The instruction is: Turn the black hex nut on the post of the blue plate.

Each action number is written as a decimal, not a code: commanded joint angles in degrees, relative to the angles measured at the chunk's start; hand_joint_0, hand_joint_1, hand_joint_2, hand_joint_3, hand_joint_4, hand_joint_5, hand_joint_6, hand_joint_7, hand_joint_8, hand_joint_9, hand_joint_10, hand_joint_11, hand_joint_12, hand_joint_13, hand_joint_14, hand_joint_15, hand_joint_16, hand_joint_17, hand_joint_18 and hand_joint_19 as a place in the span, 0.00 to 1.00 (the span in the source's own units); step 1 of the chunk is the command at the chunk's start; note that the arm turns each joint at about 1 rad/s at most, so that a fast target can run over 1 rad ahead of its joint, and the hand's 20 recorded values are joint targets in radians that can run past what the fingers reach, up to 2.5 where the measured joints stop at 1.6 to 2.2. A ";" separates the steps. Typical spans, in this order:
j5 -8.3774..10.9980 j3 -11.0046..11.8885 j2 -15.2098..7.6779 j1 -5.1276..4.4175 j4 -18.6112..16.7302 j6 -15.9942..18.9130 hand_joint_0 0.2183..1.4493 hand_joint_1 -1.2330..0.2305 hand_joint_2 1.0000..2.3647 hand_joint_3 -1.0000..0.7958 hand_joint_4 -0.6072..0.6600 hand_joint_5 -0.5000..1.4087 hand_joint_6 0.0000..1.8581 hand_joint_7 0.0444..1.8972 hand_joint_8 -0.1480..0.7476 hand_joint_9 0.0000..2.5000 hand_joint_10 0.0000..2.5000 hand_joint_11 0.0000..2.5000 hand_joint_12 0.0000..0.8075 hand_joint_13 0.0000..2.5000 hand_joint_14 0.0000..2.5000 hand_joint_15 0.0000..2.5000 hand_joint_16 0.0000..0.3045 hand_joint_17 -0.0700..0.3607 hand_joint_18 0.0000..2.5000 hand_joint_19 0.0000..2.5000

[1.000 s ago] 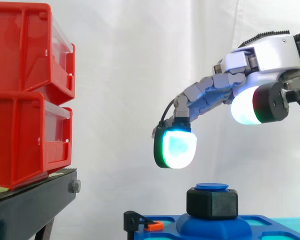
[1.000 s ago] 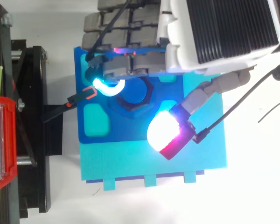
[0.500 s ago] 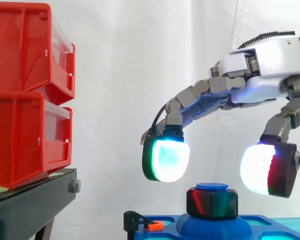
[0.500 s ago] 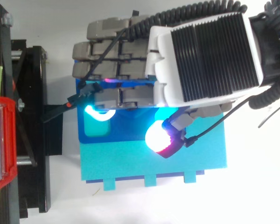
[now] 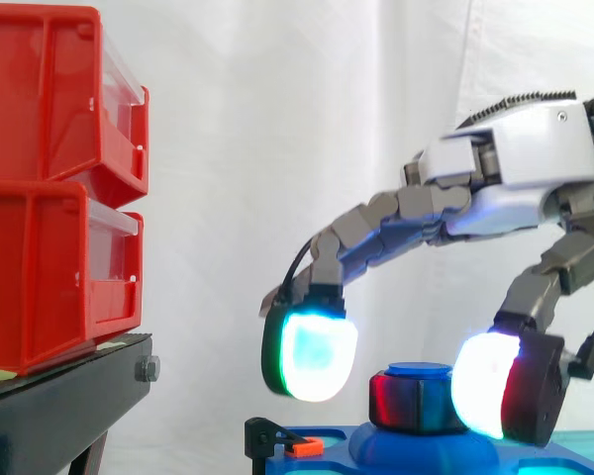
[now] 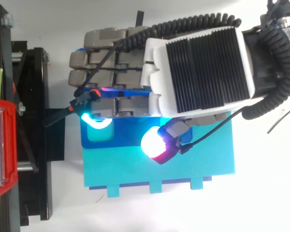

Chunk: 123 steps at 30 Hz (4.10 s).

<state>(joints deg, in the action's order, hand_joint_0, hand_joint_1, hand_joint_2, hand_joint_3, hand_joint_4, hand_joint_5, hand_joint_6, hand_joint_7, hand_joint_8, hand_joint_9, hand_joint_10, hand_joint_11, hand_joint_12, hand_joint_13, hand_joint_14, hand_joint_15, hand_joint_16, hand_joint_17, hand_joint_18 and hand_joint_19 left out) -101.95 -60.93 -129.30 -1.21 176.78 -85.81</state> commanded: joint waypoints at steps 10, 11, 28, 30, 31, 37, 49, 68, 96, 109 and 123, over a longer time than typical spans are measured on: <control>0.09 0.03 -0.69 0.24 0.76 0.03 0.25 0.30 0.00 0.28 0.62 0.15 0.27 0.47 0.45 0.11 0.00 0.00 0.48 0.11 0.00 0.02 0.16 0.42 0.09 0.08; 0.09 0.11 -0.69 0.33 0.76 0.03 0.25 0.31 0.00 0.28 0.62 0.15 0.27 0.47 0.45 0.11 0.00 0.00 0.48 0.11 0.00 0.02 0.16 0.42 0.09 0.08; -0.26 0.03 -0.60 1.30 0.94 -0.14 0.27 0.33 0.00 0.30 0.61 0.15 0.27 0.48 0.45 0.11 0.00 0.00 0.47 0.11 0.00 0.02 0.16 0.41 0.09 0.08; -0.26 0.03 -0.69 1.47 0.85 -0.14 0.27 0.33 0.00 0.30 0.61 0.15 0.27 0.48 0.45 0.11 0.00 0.00 0.47 0.11 0.00 0.02 0.16 0.41 0.09 0.08; -0.26 0.03 -0.69 1.47 0.85 -0.14 0.27 0.33 0.00 0.30 0.61 0.15 0.27 0.48 0.45 0.11 0.00 0.00 0.47 0.11 0.00 0.02 0.16 0.41 0.09 0.08; -0.35 0.03 -0.69 1.91 1.02 -0.14 0.27 0.32 0.00 0.30 0.61 0.15 0.27 0.48 0.45 0.11 0.00 0.00 0.47 0.11 0.00 0.02 0.16 0.41 0.09 0.08; -0.53 0.03 -0.69 2.09 1.02 -0.14 0.27 0.31 0.00 0.30 0.61 0.15 0.27 0.49 0.45 0.11 0.00 0.00 0.47 0.11 0.00 0.02 0.15 0.41 0.09 0.09; -0.44 0.03 -0.69 2.09 1.82 -0.14 0.25 0.28 0.00 0.28 0.61 0.15 0.27 0.49 0.45 0.11 0.00 0.00 0.48 0.11 0.00 0.02 0.16 0.41 0.09 0.09; -0.70 0.03 -0.69 2.26 1.99 -0.14 0.29 0.28 0.00 0.29 0.61 0.15 0.27 0.51 0.44 0.12 0.00 0.00 0.46 0.12 0.00 0.03 0.15 0.40 0.10 0.09; -0.79 0.03 -0.69 2.26 1.90 -0.14 0.28 0.28 0.00 0.28 0.61 0.15 0.27 0.51 0.44 0.12 0.00 0.00 0.46 0.12 0.00 0.02 0.15 0.40 0.10 0.09; -0.70 0.03 -0.69 2.26 1.82 -0.14 0.27 0.28 0.00 0.28 0.62 0.15 0.27 0.51 0.45 0.12 0.00 0.00 0.47 0.12 0.00 0.02 0.15 0.41 0.10 0.09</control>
<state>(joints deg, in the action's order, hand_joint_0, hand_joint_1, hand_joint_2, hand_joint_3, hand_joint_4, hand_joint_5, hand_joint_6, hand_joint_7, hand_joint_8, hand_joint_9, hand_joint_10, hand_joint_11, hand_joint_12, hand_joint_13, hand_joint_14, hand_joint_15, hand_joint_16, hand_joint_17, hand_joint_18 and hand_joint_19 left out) -102.71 -60.91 -129.98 1.06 178.58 -85.96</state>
